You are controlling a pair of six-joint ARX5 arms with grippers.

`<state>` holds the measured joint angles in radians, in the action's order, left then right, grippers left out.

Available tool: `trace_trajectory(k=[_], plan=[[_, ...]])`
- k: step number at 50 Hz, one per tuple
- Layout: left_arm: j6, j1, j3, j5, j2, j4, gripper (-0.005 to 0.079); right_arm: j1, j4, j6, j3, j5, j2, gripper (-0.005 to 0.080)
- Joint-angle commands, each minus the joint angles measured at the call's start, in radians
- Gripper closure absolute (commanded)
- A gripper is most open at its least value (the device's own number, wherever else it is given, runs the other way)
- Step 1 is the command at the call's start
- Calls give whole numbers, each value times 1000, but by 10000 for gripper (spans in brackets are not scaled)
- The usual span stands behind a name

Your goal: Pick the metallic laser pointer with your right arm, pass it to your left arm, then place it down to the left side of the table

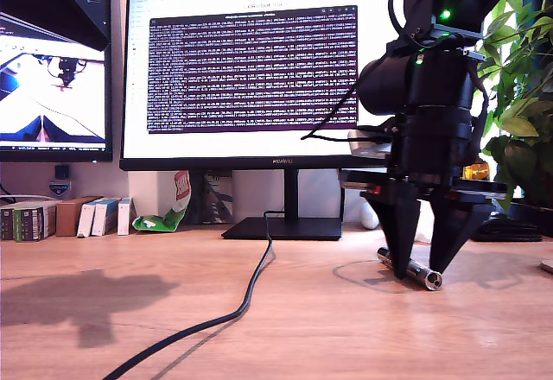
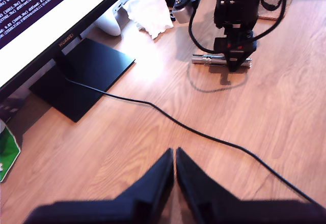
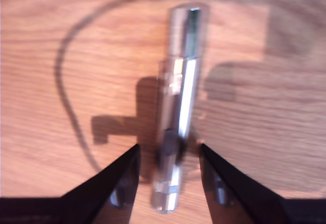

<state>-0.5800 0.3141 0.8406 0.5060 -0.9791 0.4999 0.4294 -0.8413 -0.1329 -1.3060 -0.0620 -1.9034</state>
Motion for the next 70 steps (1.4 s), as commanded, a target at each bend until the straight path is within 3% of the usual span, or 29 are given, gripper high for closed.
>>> trace_trajectory(k=[1,14,20,24,31,37,41,44,51,59,65,70], plan=[[-5,3,1,2,-10,-7,766,10,1,0,-7,1,-31,454],[-5,3,1,2,-10,-8,766,16,8,65,-7,-10,-31,768],[-4,3,1,2,-10,-8,761,16,29,88,-7,-10,-31,765],[-4,3,1,3,-10,-9,708,16,32,89,-14,-31,-31,765],[20,3,1,45,-10,-43,604,18,28,124,-55,-127,-27,765],[101,2,1,154,-10,-117,579,29,17,170,-112,-220,-12,765],[105,2,1,152,-13,-161,573,40,-5,194,-174,-282,4,765],[59,3,1,132,-24,-180,564,50,-35,199,-233,-329,14,765],[-180,13,1,74,-78,-183,497,72,-111,219,-376,-429,22,765],[-451,16,1,14,-162,-202,480,94,-125,209,-481,-518,22,765],[-549,24,1,-40,-194,-262,419,108,-126,199,-496,-541,22,765],[-700,37,1,-65,-195,-336,358,113,-134,192,-496,-541,21,765]])
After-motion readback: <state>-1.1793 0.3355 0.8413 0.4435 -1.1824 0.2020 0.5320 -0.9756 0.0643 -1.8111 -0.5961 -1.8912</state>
